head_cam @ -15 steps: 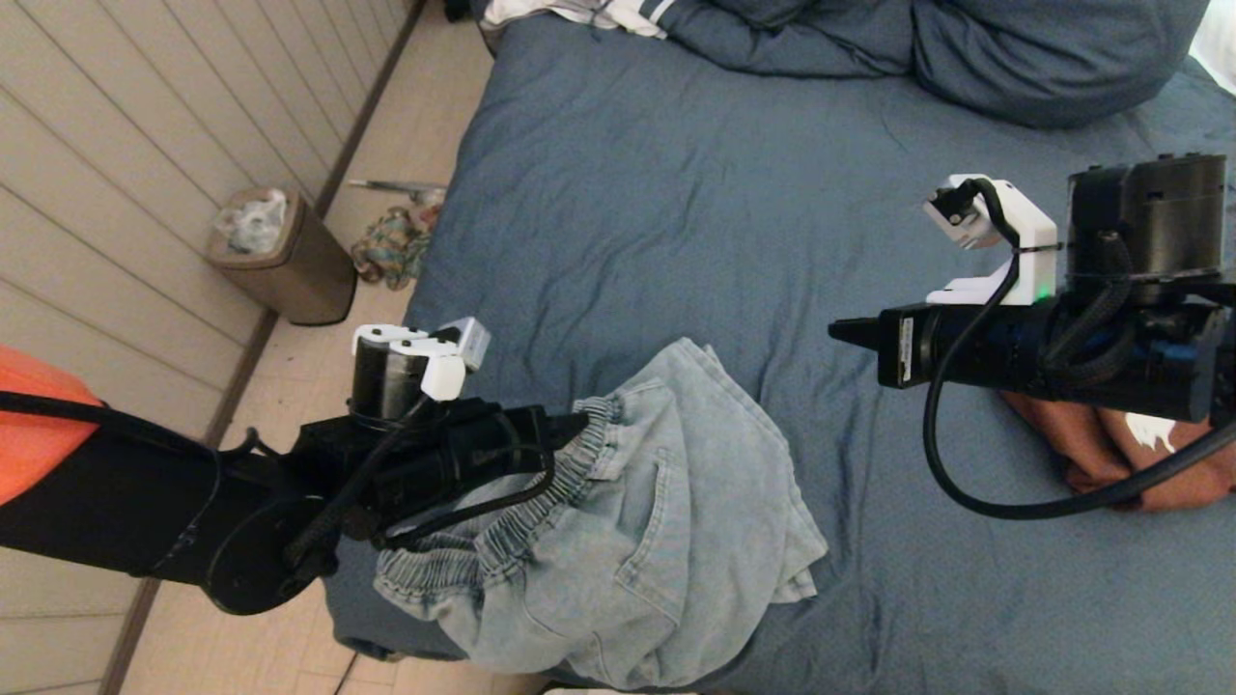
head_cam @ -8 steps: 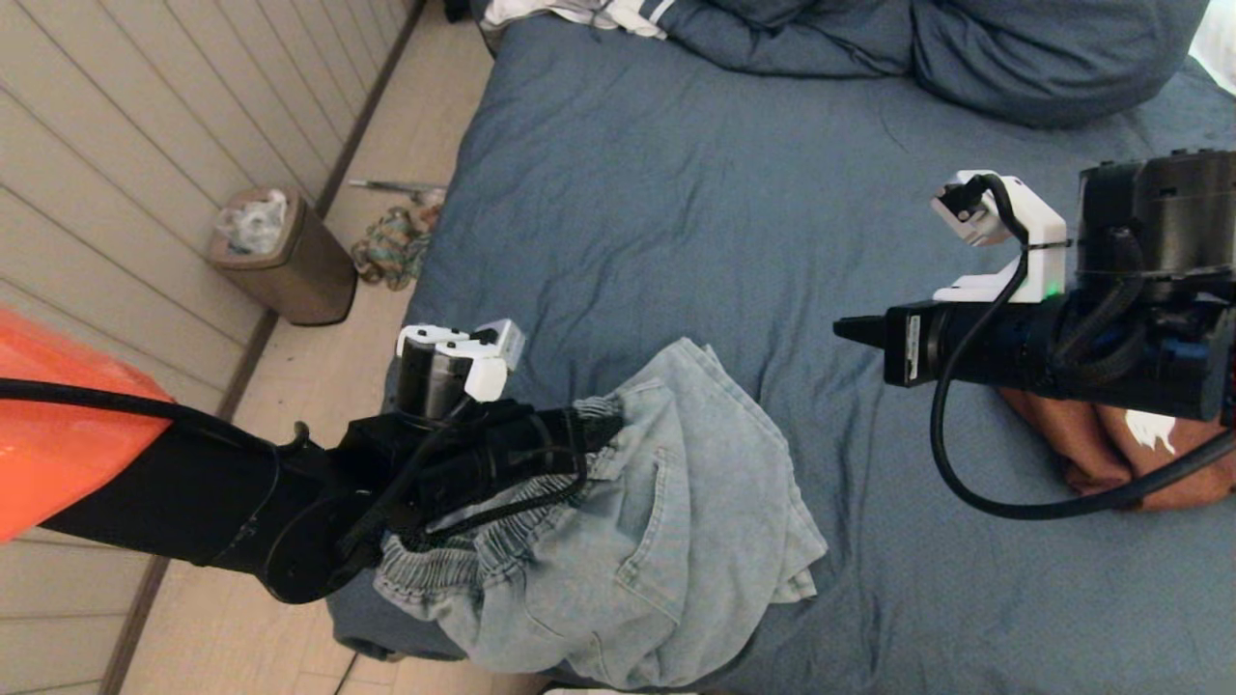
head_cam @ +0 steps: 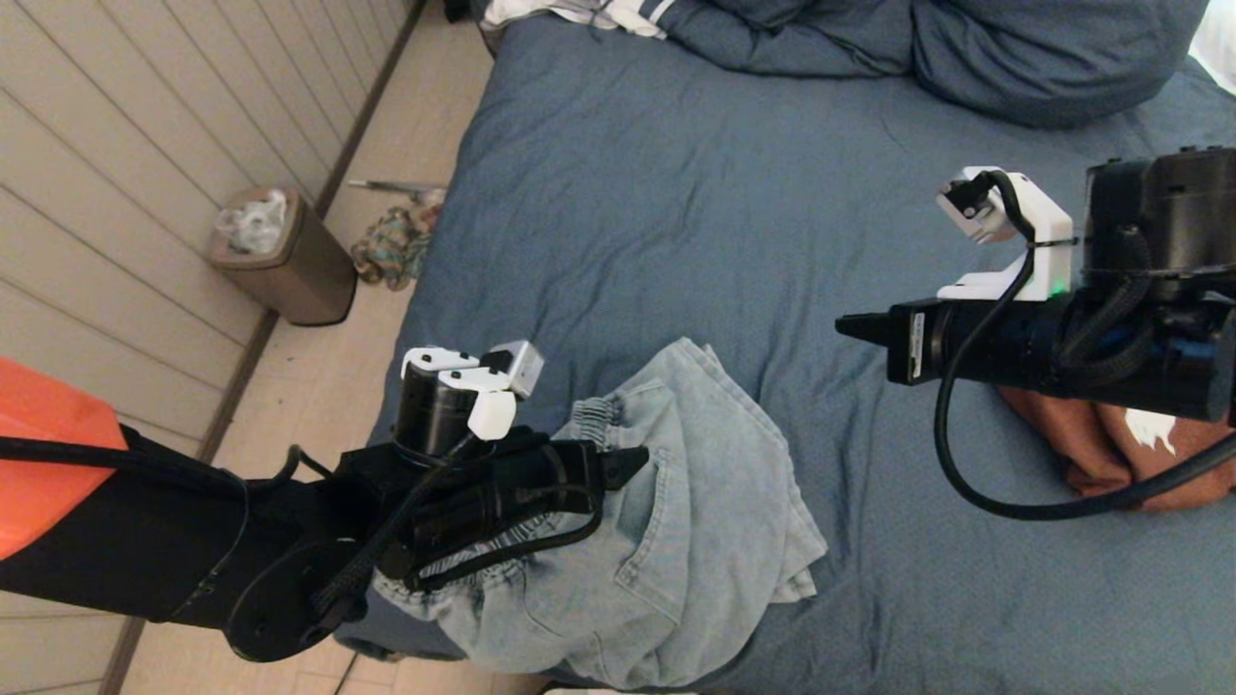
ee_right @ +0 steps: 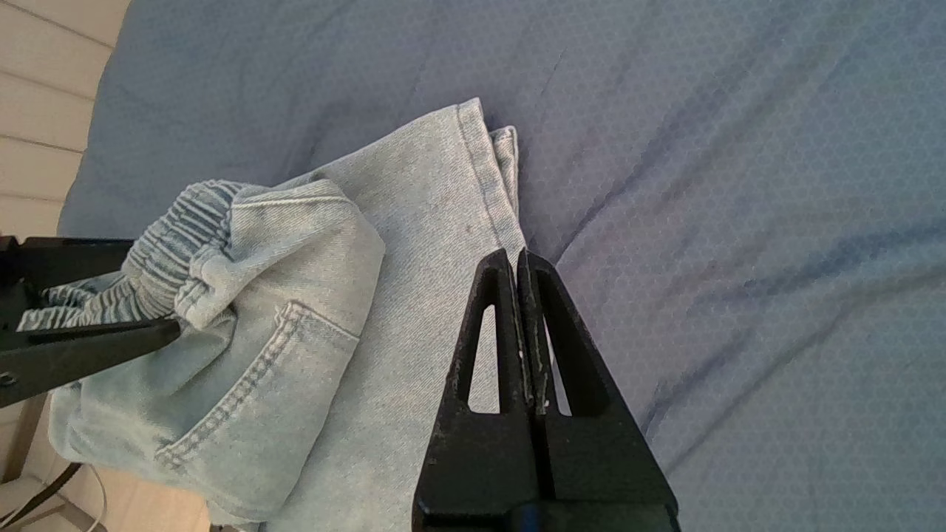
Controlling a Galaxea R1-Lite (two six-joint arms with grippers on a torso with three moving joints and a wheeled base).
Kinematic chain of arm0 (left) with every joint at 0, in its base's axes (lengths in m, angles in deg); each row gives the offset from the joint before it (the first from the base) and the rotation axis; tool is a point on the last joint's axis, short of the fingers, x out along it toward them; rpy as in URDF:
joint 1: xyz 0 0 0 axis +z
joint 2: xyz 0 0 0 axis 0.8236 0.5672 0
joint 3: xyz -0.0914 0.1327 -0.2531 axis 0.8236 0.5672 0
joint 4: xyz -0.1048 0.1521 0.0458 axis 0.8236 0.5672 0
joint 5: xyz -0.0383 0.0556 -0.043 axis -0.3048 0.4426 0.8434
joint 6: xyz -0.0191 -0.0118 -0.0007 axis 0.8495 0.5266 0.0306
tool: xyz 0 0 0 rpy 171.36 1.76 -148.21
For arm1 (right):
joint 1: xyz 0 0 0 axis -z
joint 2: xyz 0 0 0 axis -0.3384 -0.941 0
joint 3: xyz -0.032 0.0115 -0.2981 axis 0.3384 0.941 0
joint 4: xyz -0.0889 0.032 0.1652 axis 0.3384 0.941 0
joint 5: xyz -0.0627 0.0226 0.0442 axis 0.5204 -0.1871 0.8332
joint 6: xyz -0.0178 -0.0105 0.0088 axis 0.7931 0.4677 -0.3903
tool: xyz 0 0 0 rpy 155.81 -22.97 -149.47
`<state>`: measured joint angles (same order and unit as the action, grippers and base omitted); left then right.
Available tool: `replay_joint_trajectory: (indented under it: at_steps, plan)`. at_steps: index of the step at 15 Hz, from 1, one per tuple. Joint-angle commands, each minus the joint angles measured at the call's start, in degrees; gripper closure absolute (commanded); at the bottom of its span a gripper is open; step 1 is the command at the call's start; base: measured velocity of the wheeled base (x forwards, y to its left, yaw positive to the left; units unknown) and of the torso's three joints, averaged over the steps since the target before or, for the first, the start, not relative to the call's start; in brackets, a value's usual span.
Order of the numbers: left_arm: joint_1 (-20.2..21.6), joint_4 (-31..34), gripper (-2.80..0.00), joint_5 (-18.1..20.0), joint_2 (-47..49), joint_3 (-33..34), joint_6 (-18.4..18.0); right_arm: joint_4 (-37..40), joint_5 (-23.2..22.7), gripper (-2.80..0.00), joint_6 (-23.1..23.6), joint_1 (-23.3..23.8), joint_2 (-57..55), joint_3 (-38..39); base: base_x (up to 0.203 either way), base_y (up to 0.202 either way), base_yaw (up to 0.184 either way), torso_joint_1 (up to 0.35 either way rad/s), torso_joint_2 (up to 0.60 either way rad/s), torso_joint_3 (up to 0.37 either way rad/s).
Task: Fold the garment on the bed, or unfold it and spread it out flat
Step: Unford the blue shorts
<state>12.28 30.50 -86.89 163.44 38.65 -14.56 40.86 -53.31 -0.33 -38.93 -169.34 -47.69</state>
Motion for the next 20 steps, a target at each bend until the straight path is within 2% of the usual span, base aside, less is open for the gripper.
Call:
replay_joint_trajectory:
  at_steps: [1,3,4,14,20]
  plan:
    - [-0.1,-0.2,-2.8,0.0,0.4,0.2,0.2,-0.1,-0.1,0.0,0.1,-0.1,-0.2,0.1,0.0,0.0,0.0,0.0,0.0,0.0]
    - [-0.2,-0.2,-2.8,0.0,0.8,0.6,0.0,-0.1,-0.1,0.0,0.1,-0.2,-0.4,0.2,0.0,0.0,0.0,0.0,0.0,0.0]
    - [-0.2,-0.2,0.0,0.0,0.8,0.7,-0.2,-0.1,-0.1,0.0,0.1,-0.1,-0.4,0.1,0.0,0.0,0.0,0.0,0.0,0.0]
    - [-0.1,-1.2,0.0,-0.1,-0.2,2.0,-0.2,-0.1,-0.1,0.0,0.1,-0.2,-0.5,0.3,0.0,0.0,0.0,0.0,0.0,0.0]
    - [-0.1,-1.3,0.0,0.0,-5.4,4.8,-0.2,-0.1,-0.1,0.0,-0.1,-0.3,-1.3,0.1,0.0,0.0,0.0,0.0,0.0,0.0]
